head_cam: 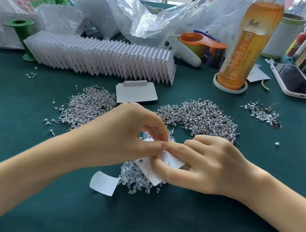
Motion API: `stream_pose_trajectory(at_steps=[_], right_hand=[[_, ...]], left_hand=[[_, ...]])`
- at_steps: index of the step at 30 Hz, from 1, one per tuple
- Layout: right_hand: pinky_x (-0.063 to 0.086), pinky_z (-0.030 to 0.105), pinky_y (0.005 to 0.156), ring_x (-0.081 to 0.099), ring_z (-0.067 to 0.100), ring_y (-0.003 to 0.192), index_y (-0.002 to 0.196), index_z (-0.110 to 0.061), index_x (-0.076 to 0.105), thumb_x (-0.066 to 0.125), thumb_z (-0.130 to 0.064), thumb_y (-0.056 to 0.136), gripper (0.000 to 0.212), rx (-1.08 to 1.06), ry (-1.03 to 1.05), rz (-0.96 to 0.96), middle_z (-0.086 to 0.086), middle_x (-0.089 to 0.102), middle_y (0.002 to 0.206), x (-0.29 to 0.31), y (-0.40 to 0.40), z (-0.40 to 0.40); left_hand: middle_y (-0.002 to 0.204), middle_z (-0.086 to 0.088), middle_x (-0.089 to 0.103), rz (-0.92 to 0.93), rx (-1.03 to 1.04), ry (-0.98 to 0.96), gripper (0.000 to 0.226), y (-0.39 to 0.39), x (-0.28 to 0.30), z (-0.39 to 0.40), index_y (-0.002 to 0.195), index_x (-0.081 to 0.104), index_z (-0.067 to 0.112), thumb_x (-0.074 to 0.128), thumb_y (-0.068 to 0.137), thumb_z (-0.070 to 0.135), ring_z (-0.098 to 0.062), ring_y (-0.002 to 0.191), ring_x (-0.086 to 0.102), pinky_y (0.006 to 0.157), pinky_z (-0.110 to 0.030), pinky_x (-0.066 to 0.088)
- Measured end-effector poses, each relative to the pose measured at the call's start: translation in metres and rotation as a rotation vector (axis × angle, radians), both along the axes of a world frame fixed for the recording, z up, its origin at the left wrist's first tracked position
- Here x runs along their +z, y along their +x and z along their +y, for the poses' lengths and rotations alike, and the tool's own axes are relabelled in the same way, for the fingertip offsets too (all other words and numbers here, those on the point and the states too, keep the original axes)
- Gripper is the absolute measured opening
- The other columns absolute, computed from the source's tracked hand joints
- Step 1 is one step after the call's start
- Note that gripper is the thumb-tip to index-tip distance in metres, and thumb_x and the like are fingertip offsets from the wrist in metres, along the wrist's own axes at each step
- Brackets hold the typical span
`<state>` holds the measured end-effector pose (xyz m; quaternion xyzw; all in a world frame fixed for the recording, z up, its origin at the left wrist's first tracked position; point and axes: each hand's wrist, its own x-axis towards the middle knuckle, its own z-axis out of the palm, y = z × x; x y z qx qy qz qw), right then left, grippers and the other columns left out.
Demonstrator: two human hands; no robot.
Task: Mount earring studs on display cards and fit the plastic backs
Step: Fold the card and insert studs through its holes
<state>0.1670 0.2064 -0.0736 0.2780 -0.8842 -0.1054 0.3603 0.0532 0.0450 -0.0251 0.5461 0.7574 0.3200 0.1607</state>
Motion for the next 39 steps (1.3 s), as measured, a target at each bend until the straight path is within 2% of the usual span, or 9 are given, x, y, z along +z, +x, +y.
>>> stream_pose_trajectory(at_steps=[11, 16, 22, 28, 30, 33, 35, 37, 39], right_hand=[[0.038, 0.025, 0.04, 0.033, 0.016, 0.044, 0.097, -0.028, 0.073, 0.063, -0.001, 0.075, 0.036, -0.011, 0.03, 0.006, 0.001, 0.067, 0.07, 0.0, 0.002, -0.001], [0.04, 0.026, 0.039, 0.034, 0.016, 0.043, 0.1, -0.026, 0.073, 0.051, 0.003, 0.081, 0.041, 0.002, 0.029, 0.011, 0.002, 0.067, 0.07, 0.0, 0.003, 0.0], [0.039, 0.027, 0.039, 0.035, 0.017, 0.042, 0.107, -0.024, 0.063, 0.056, 0.002, 0.078, 0.04, 0.016, 0.031, 0.034, 0.004, 0.066, 0.071, -0.003, 0.0, 0.001], [0.04, 0.025, 0.038, 0.035, 0.016, 0.041, 0.1, -0.027, 0.072, 0.049, 0.001, 0.084, 0.039, 0.008, 0.033, 0.067, 0.005, 0.069, 0.072, 0.001, 0.001, -0.002], [0.042, 0.025, 0.039, 0.041, 0.015, 0.041, 0.102, -0.026, 0.074, 0.052, -0.002, 0.09, 0.035, 0.02, -0.011, 0.071, 0.004, 0.07, 0.072, 0.004, -0.001, -0.002], [0.048, 0.028, 0.042, 0.055, 0.017, 0.046, 0.12, -0.024, 0.066, 0.056, -0.005, 0.094, 0.034, 0.017, -0.264, 0.001, 0.005, 0.072, 0.074, 0.007, -0.005, 0.002], [0.049, 0.032, 0.044, 0.054, 0.015, 0.046, 0.121, -0.02, 0.059, 0.064, -0.015, 0.091, 0.031, -0.069, -0.648, -0.082, 0.003, 0.07, 0.071, 0.011, -0.006, 0.003], [0.052, 0.029, 0.05, 0.062, 0.015, 0.051, 0.108, -0.021, 0.059, 0.069, -0.018, 0.087, 0.023, -0.065, -1.202, -0.25, -0.003, 0.072, 0.08, 0.015, -0.008, 0.001], [0.053, 0.021, 0.054, 0.071, 0.017, 0.062, 0.101, -0.022, 0.057, 0.07, -0.012, 0.085, 0.023, -0.02, -1.579, -0.387, -0.006, 0.074, 0.088, 0.021, -0.011, 0.0]], left_hand=[[0.08, 0.016, 0.071, -0.007, -0.039, -0.034, 0.002, -0.003, 0.0, 0.001, 0.078, 0.072, 0.026, 0.072, 0.079, 0.024, 0.004, 0.083, 0.065, 0.083, -0.021, 0.047], [0.081, 0.016, 0.07, -0.021, -0.039, -0.067, 0.002, -0.004, 0.001, 0.003, 0.077, 0.072, 0.027, 0.071, 0.078, 0.028, 0.0, 0.086, 0.064, 0.088, -0.032, 0.049], [0.078, 0.015, 0.07, -0.053, -0.027, -0.089, 0.002, -0.003, 0.003, 0.005, 0.074, 0.072, 0.027, 0.072, 0.076, 0.026, 0.0, 0.084, 0.065, 0.088, -0.036, 0.05], [0.076, 0.012, 0.071, -0.094, 0.005, -0.119, 0.004, -0.002, 0.004, 0.007, 0.072, 0.072, 0.024, 0.073, 0.076, 0.022, 0.0, 0.081, 0.065, 0.087, -0.033, 0.048], [0.077, 0.007, 0.073, -0.134, 0.025, -0.122, 0.005, -0.004, 0.007, 0.005, 0.074, 0.074, 0.021, 0.072, 0.078, 0.022, -0.004, 0.079, 0.067, 0.085, -0.037, 0.05], [0.086, 0.006, 0.074, -0.193, 0.168, 0.092, 0.023, -0.016, 0.014, 0.004, 0.083, 0.075, 0.027, 0.06, 0.087, 0.043, -0.009, 0.086, 0.068, 0.088, -0.041, 0.052], [0.096, 0.017, 0.072, -0.151, 0.228, 0.3, 0.028, -0.022, 0.017, 0.003, 0.095, 0.07, 0.033, 0.049, 0.092, 0.052, 0.001, 0.094, 0.065, 0.09, -0.024, 0.05], [0.109, 0.028, 0.063, 0.061, 0.179, 0.322, 0.037, -0.02, 0.015, 0.001, 0.115, 0.06, 0.035, 0.052, 0.086, 0.055, 0.012, 0.103, 0.055, 0.087, -0.005, 0.04], [0.128, 0.023, 0.051, 0.307, 0.13, 0.236, 0.069, -0.015, 0.006, 0.003, 0.134, 0.046, 0.03, 0.061, 0.075, 0.061, 0.009, 0.115, 0.046, 0.097, -0.007, 0.032]])
